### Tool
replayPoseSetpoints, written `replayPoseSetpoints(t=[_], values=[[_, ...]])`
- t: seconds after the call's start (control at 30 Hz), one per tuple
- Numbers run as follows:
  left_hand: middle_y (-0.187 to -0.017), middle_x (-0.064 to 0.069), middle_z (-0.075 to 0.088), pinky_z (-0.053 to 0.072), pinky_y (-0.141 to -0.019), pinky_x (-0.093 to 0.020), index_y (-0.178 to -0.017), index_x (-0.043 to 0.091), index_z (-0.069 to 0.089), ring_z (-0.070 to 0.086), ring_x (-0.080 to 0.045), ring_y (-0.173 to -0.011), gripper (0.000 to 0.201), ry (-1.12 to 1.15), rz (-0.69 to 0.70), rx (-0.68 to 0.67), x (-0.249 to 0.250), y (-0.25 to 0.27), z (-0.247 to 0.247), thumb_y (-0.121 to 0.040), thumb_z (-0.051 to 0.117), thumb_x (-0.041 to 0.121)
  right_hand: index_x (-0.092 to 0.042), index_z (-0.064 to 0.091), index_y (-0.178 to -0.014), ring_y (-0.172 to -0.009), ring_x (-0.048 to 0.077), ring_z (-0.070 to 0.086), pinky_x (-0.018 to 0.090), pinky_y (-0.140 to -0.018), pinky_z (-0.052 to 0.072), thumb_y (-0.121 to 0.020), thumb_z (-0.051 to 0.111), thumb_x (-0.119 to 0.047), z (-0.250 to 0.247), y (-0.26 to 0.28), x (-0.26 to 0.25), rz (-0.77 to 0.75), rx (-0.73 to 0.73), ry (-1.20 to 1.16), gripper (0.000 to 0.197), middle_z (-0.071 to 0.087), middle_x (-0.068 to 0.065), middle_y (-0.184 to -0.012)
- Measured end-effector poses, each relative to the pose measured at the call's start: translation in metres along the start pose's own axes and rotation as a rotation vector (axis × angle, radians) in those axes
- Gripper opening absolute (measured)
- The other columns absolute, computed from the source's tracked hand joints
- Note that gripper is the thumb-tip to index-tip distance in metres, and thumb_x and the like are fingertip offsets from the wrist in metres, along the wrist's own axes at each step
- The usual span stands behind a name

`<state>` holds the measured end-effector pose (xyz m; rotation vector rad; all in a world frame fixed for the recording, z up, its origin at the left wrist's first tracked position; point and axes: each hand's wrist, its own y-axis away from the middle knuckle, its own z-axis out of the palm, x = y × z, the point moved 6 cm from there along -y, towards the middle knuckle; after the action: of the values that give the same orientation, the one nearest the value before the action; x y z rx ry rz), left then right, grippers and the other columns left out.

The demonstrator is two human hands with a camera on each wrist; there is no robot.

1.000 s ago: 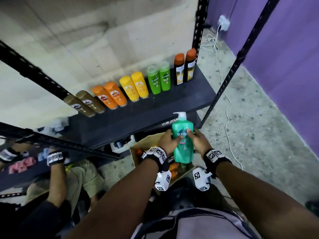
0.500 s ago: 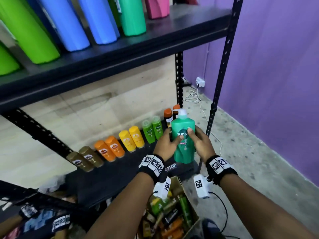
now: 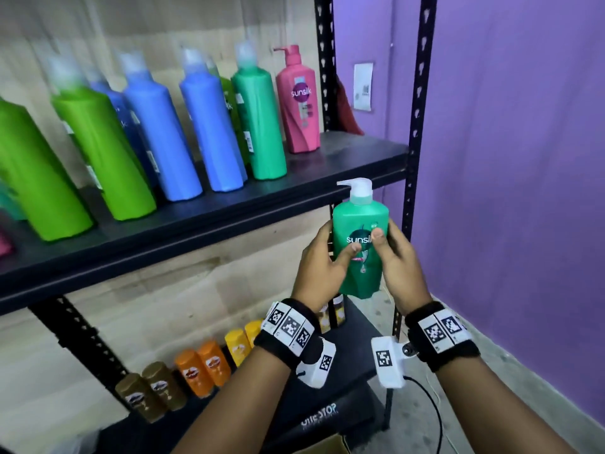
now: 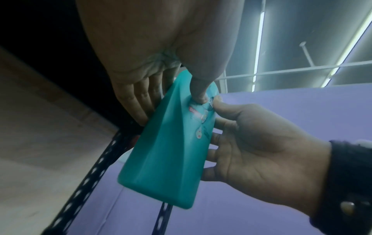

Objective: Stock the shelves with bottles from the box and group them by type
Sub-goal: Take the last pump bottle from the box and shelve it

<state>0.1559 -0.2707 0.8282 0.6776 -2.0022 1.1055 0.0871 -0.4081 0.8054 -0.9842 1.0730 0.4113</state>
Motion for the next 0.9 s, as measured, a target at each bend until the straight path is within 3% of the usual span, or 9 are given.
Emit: replayPoseSetpoints(t=[0.13,0.33,0.43,0.6,0.73,0.9], values=[[-0.126,0.015,0.067,0.052,-0.097,-0.03,-0.14,0.031,0.052,0.063,-0.003,-0.113,0.05,-0.023,0.112,0.046,0.044,-0.027,-0.02,-0.093,0.07,0.032,-0.037,0.059,-0.134,-0.116,0.016,0.067,0.033,-0.094,0.055,-0.101,0.054,-0.044,0.007,-0.028,-0.048,-0.107,-0.014,-0.033,0.034,0.069,-0.005,-0.126],[-0.127,0.009,0.068,0.053,-0.1,-0.039,-0.14,0.023,0.054,0.065,-0.007,-0.115,0.048,-0.043,0.258,0.088,0.1,-0.061,-0.049,-0.095,0.068,0.029,-0.038,0.062,-0.131,-0.116,0.018,0.067,0.043,-0.097,0.053,-0.098,0.057,-0.048,0.022,-0.063,-0.107,-0.215,-0.006,-0.096,0.034,0.071,-0.004,-0.124],[-0.131,0.004,0.067,0.052,-0.102,-0.039,-0.144,0.02,0.051,0.065,-0.011,-0.117,0.051,-0.051,0.284,0.115,0.12,-0.076,-0.062,-0.096,0.068,0.029,-0.037,0.063,-0.128,-0.114,0.015,0.068,0.039,-0.095,0.054,-0.099,0.056,-0.048,0.031,-0.078,-0.132,-0.253,-0.015,-0.101,0.032,0.071,-0.007,-0.122],[-0.127,0.008,0.069,0.053,-0.099,-0.037,-0.14,0.023,0.055,0.066,-0.01,-0.114,0.046,-0.086,0.322,0.163,0.146,-0.095,-0.081,-0.096,0.067,0.029,-0.029,0.062,-0.129,-0.111,0.013,0.069,0.026,-0.086,0.056,-0.105,0.051,-0.035,0.045,-0.099,-0.163,-0.278,-0.054,-0.123,0.027,0.073,-0.006,-0.12],[-0.125,0.005,0.07,0.053,-0.1,-0.039,-0.139,0.022,0.056,0.066,-0.013,-0.115,0.044,-0.105,0.31,0.183,0.15,-0.105,-0.087,-0.096,0.067,0.03,-0.024,0.058,-0.135,-0.115,0.015,0.067,0.036,-0.097,0.054,-0.105,0.049,-0.032,0.052,-0.111,-0.17,-0.275,-0.076,-0.112,0.031,0.071,-0.003,-0.123],[-0.12,0.004,0.072,0.054,-0.097,-0.039,-0.134,0.023,0.058,0.067,-0.015,-0.111,0.04,-0.108,0.277,0.204,0.146,-0.114,-0.089,-0.096,0.067,0.029,-0.017,0.055,-0.138,-0.112,0.015,0.068,0.026,-0.087,0.057,-0.106,0.047,-0.028,0.058,-0.121,-0.168,-0.238,-0.133,-0.158,0.035,0.071,0.001,-0.124]])
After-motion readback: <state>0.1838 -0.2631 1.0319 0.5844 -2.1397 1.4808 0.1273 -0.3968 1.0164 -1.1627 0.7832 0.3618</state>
